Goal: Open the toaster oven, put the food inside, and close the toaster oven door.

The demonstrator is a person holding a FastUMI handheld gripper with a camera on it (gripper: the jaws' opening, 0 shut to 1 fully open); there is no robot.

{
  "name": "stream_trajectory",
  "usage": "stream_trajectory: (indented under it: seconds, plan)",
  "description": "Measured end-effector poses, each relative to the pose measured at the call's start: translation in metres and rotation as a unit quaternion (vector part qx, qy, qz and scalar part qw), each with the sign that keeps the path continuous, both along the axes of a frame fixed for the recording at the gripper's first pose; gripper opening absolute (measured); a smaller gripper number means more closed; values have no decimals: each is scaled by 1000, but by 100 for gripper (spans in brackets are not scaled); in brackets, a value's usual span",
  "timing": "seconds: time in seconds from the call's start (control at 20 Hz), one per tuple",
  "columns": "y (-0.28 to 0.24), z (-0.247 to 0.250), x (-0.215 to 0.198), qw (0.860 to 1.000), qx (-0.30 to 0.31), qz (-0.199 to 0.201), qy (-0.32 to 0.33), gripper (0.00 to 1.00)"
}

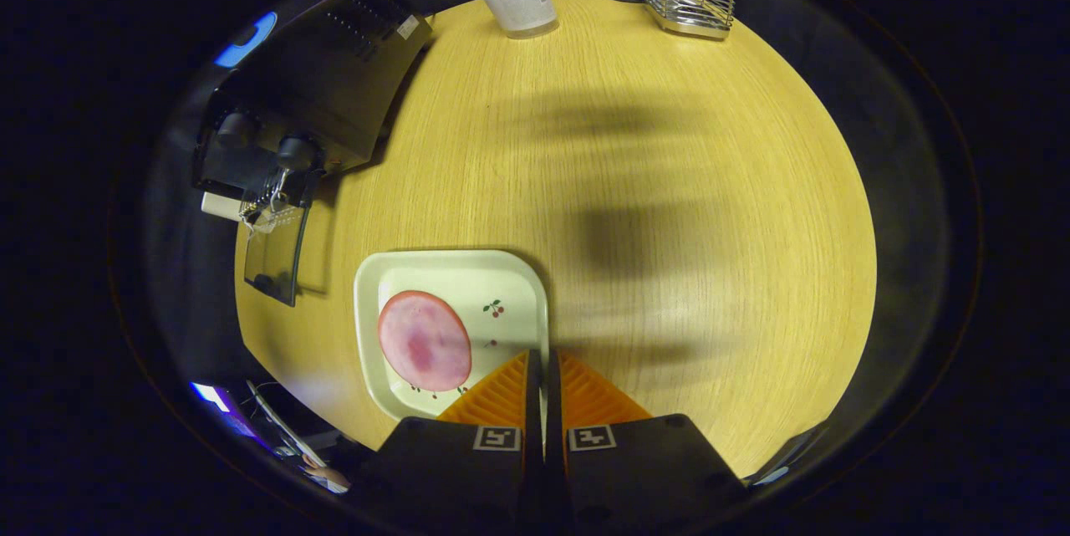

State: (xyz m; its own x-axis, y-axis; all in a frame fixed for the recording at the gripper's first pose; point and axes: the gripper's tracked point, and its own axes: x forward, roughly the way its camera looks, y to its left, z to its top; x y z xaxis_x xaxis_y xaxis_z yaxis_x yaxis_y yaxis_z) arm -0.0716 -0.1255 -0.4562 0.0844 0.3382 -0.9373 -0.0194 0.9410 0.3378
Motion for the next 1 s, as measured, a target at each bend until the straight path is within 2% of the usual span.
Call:
stream_trajectory:
  seconds: [0.2, 0.3, 0.55, 0.7, 1.0]
  plan:
    - [9, 5, -3, 990, 97, -99, 34, 6]
    - [9, 10, -5, 982, 120, -138, 37, 6]
    - [22, 24, -11, 972, 156, -175, 22, 6]
    - [36, 50, -17, 962, 183, -202, 6, 6]
    - [90, 105, -31, 937, 226, -264, -32, 6]
